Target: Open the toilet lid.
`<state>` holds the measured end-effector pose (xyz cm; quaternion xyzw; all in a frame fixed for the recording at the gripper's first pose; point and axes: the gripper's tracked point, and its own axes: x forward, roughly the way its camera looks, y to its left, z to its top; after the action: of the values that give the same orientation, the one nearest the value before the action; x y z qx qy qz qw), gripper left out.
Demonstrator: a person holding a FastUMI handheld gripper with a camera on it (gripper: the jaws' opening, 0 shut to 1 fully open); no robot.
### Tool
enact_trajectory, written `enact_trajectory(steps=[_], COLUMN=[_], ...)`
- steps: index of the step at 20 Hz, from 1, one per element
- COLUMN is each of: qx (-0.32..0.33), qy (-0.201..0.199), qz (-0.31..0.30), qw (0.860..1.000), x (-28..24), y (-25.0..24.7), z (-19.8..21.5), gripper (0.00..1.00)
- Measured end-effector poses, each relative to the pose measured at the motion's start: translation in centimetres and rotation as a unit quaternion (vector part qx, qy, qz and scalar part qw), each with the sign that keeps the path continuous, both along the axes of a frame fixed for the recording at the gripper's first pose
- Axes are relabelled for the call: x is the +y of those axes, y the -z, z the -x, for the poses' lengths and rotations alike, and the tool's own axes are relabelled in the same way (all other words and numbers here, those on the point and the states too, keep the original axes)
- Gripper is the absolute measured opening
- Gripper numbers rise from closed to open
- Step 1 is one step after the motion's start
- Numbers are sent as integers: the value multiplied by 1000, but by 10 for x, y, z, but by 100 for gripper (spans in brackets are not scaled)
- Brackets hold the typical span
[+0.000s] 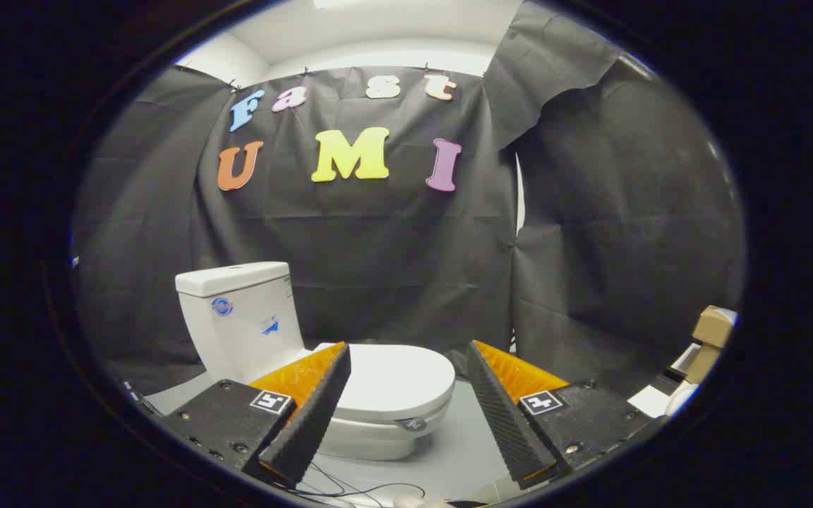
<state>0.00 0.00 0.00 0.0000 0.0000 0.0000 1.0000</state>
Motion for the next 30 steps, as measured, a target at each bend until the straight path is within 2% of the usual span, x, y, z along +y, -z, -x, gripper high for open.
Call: enact_trajectory(steps=[5, 14, 18, 22, 30], qx=[-12, -30, -6, 37, 142], qy=[-3, -28, -36, -36, -22], qz=[5, -9, -41, -71, -175], qw=[1000, 999, 998, 996, 974], x=[0, 5, -2, -17, -52], y=[-17, -34, -9, 39, 161], z=[-20, -87, -123, -152, -176], gripper=[100, 100, 100, 100, 100])
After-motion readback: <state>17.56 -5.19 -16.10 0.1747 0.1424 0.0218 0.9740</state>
